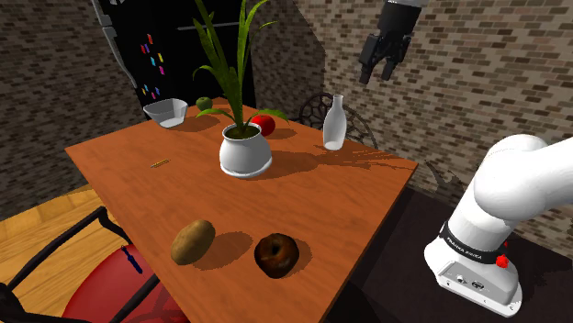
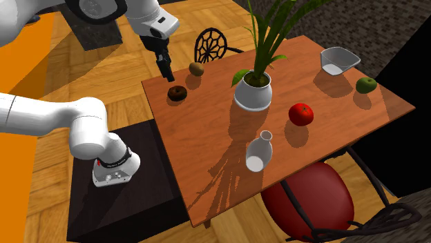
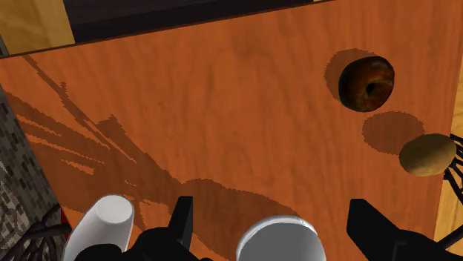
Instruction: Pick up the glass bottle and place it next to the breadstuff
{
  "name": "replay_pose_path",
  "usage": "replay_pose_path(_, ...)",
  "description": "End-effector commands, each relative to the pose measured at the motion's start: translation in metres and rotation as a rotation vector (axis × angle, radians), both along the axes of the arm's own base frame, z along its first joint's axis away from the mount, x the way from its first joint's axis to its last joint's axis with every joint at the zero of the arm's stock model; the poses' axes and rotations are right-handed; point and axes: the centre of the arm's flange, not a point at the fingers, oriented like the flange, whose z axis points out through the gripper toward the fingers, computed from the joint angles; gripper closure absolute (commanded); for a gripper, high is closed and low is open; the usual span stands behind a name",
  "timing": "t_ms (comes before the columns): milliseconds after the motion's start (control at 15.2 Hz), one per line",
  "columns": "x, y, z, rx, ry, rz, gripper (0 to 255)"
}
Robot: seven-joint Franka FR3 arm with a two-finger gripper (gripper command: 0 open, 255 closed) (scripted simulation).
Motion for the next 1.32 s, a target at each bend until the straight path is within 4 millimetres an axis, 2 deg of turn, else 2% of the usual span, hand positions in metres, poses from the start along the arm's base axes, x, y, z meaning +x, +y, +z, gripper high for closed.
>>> replay_pose_path(0,0.000,0.000,0.000,0.000,0.000,0.000,0)
replay_pose_path(1254,0.170,-0.153,-0.101,-0.049,0.058,-0.086,0)
